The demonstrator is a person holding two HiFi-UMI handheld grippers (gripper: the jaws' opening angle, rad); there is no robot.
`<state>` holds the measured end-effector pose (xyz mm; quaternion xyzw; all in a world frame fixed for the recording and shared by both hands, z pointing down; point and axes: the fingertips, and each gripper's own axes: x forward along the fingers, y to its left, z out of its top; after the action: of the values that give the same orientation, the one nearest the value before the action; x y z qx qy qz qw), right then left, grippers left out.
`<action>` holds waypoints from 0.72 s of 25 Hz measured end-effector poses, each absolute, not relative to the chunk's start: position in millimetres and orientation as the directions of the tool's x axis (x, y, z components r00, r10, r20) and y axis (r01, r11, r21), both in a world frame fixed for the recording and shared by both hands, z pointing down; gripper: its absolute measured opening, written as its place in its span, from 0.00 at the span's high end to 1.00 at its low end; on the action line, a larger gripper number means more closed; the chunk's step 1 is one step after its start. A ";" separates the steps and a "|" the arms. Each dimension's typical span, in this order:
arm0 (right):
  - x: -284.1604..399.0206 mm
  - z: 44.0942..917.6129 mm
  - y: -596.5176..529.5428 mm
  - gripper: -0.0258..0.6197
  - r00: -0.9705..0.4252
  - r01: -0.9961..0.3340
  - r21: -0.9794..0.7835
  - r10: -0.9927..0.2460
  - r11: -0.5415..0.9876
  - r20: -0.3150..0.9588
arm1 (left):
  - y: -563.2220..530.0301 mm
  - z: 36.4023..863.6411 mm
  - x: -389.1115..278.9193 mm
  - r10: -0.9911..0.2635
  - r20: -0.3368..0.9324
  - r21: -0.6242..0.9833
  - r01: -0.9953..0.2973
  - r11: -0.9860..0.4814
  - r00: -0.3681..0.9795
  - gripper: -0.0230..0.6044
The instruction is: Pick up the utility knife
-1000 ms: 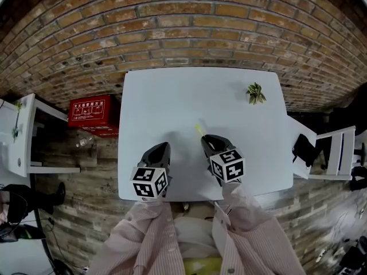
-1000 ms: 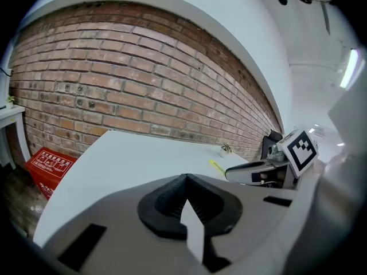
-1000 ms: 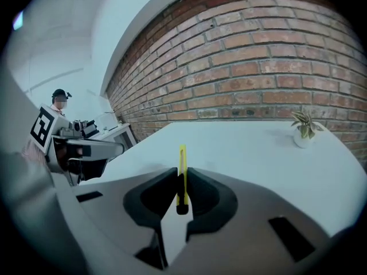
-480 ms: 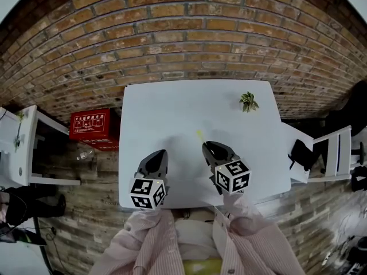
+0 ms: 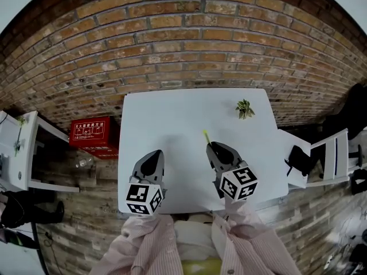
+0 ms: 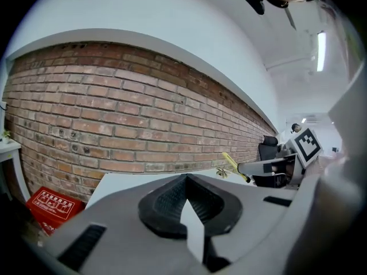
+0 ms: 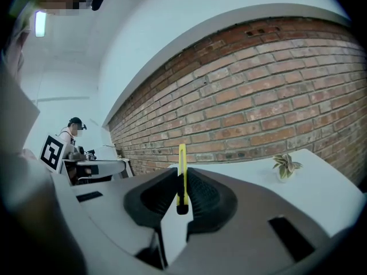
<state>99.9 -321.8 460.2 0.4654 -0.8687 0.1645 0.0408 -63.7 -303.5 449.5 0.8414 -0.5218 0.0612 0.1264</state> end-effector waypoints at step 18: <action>138.2 370.2 -314.4 0.88 -0.467 -0.867 -0.192 -0.884 0.460 -0.005 | -304.1 383.1 -81.6 -0.905 0.112 0.050 -0.912 -0.407 0.410 0.98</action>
<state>138.2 -314.4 370.2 0.5134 -0.8527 0.0811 -0.0519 -81.6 -304.1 383.1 0.8381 -0.5421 0.0335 0.0517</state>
